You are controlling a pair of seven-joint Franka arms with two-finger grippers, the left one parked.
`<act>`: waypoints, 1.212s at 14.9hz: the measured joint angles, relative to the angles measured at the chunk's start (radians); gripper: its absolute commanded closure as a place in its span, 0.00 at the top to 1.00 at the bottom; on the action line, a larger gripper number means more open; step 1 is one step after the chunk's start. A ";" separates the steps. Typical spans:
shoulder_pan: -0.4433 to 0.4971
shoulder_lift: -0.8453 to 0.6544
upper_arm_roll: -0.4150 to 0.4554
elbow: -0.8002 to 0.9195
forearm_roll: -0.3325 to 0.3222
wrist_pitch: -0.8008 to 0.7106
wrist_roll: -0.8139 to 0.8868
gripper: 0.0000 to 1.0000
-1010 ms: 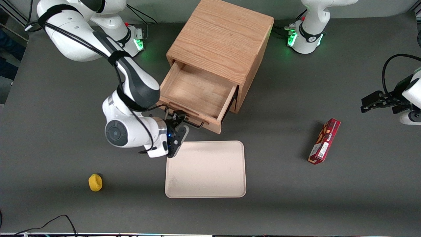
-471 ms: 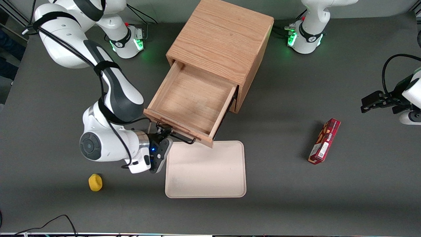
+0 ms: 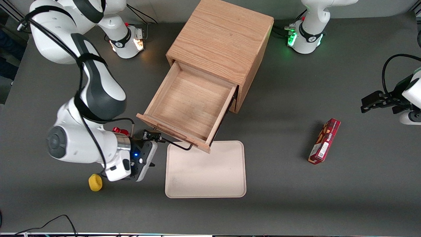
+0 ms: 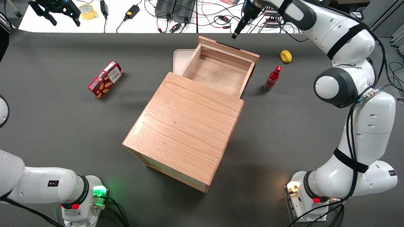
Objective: Open upper drawer
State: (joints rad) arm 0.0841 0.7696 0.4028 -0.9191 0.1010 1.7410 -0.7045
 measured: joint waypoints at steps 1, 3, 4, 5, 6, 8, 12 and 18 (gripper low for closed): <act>0.001 -0.038 0.000 0.019 -0.001 -0.013 0.000 1.00; 0.001 -0.149 -0.005 0.032 -0.009 -0.101 0.043 1.00; 0.000 -0.207 -0.018 0.030 -0.018 -0.174 0.094 1.00; -0.003 -0.255 -0.034 0.029 -0.023 -0.243 0.142 1.00; -0.011 -0.295 -0.054 0.028 -0.029 -0.311 0.173 1.00; -0.034 -0.351 -0.123 0.012 -0.033 -0.432 0.189 1.00; -0.075 -0.442 -0.316 -0.170 -0.085 -0.536 0.232 1.00; -0.062 -0.784 -0.331 -0.808 -0.107 -0.165 0.468 1.00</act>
State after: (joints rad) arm 0.0222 -0.0146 0.0721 -1.7267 -0.0059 1.5763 -0.2369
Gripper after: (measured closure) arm 0.000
